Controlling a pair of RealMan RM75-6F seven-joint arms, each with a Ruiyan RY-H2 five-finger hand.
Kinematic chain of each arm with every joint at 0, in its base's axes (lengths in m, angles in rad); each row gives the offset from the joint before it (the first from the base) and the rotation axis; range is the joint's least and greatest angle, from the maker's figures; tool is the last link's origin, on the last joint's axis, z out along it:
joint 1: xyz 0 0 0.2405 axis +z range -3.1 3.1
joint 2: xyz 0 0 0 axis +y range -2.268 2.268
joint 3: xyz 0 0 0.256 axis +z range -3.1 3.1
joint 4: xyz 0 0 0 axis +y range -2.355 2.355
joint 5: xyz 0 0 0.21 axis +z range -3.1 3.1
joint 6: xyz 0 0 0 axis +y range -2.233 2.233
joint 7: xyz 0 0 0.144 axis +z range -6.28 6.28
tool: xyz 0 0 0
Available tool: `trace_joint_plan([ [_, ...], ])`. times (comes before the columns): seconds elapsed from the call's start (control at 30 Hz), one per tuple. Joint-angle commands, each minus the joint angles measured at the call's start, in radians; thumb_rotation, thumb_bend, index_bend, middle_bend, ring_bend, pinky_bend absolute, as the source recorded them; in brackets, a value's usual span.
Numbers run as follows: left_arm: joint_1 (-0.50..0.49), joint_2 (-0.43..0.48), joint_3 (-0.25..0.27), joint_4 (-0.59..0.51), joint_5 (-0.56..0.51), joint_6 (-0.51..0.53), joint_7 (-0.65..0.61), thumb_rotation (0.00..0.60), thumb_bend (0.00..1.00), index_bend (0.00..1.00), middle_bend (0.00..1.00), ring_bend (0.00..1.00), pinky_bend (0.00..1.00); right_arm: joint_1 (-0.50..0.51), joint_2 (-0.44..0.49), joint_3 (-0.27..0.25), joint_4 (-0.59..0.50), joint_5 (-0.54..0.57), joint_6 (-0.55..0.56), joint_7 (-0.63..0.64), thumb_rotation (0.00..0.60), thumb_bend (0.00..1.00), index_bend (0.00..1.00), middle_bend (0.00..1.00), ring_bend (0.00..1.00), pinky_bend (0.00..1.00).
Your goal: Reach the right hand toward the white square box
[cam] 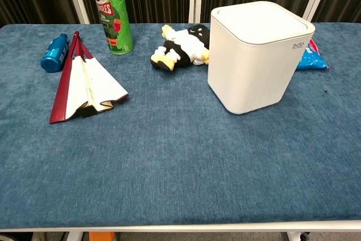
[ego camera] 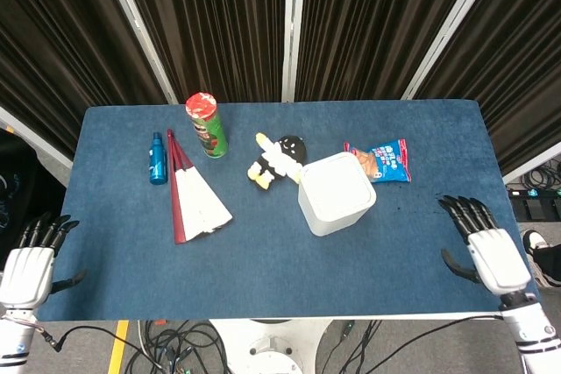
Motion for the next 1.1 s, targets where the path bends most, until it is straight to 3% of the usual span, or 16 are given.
trace_joint_plan([
  [0.03, 0.002, 0.001, 0.001, -0.004, -0.001, 0.002, 0.005, 0.6, 0.0, 0.19, 0.13, 0.02, 0.09, 0.092, 0.036, 0.04, -0.041, -0.017, -0.095, 0.002, 0.6, 0.28, 0.01, 0.09, 0.0, 0.0],
  [0.2, 0.004, 0.001, 0.004, -0.006, -0.007, -0.003, 0.003, 0.6, 0.0, 0.19, 0.13, 0.02, 0.09, 0.205, 0.007, 0.074, -0.057, 0.01, -0.237, -0.032, 0.6, 0.28, 0.11, 0.14, 0.0, 0.0],
  [0.37, 0.0, -0.001, 0.001, 0.003, -0.011, -0.011, -0.006, 0.6, 0.0, 0.19, 0.13, 0.02, 0.09, 0.269, -0.071, 0.091, -0.037, 0.038, -0.297, -0.084, 0.6, 0.28, 0.2, 0.22, 0.0, 0.0],
  [0.77, -0.001, -0.012, 0.008, 0.035, -0.007, -0.02, -0.057, 0.6, 0.0, 0.19, 0.13, 0.02, 0.09, 0.36, -0.195, 0.085, 0.021, 0.168, -0.435, -0.2, 0.6, 0.28, 0.27, 0.27, 0.0, 0.0],
  [0.93, 0.005, -0.017, 0.012, 0.052, -0.008, -0.015, -0.073, 0.6, 0.0, 0.19, 0.13, 0.02, 0.09, 0.354, -0.21, 0.083, 0.014, 0.171, -0.397, -0.216, 0.6, 0.28, 0.27, 0.27, 0.0, 0.0],
  [1.1, 0.008, -0.02, 0.01, 0.062, -0.002, -0.004, -0.086, 0.6, 0.0, 0.19, 0.13, 0.02, 0.09, 0.303, -0.194, 0.118, 0.008, 0.143, -0.23, -0.177, 0.6, 0.29, 0.23, 0.23, 0.0, 0.0],
])
